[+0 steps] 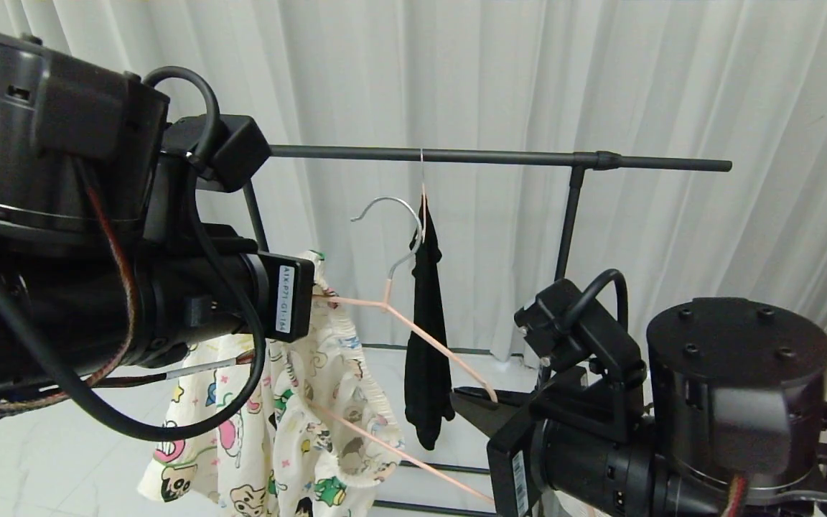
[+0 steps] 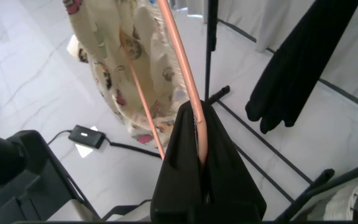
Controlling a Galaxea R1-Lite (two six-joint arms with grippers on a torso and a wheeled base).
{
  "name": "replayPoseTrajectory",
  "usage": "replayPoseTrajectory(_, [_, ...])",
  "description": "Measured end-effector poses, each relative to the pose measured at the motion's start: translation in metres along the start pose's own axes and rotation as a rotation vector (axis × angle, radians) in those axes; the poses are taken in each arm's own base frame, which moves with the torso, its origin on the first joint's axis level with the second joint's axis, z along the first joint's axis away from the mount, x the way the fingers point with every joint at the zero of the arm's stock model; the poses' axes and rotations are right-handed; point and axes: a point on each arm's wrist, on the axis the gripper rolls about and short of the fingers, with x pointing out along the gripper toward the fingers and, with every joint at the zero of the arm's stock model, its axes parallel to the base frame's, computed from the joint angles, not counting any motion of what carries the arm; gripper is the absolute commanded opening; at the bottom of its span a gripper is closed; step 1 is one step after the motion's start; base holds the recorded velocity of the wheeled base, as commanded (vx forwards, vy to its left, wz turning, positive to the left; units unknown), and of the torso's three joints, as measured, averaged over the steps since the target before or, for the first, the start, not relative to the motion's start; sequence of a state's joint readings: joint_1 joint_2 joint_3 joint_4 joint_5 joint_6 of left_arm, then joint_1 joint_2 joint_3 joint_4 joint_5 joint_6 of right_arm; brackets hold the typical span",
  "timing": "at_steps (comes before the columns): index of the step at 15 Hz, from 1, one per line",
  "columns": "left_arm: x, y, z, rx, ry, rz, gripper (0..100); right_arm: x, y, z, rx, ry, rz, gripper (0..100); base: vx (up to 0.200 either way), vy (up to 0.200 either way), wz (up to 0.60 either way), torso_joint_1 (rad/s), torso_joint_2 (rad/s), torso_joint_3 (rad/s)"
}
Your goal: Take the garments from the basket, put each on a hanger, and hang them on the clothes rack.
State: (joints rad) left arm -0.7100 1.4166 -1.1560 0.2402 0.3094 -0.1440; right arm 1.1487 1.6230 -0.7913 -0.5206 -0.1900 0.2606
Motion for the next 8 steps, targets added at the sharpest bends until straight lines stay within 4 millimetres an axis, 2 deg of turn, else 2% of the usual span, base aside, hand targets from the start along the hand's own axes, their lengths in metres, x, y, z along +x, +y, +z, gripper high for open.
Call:
replayPoseTrajectory(4, [-0.005, -0.009, 0.001, 0.015, -0.011, -0.056, 0, 0.01, 0.007, -0.003, -0.001, -0.001, 0.012, 0, 0.0, 0.0, 0.0, 0.0, 0.0, 0.0])
replayPoseTrajectory(8, [-0.006, -0.007, -0.001, 0.017, -0.008, -0.048, 0, 0.014, 0.005, -0.007, 0.004, 0.009, -0.01, 0, 0.0, 0.0, 0.0, 0.0, 0.0, 0.0])
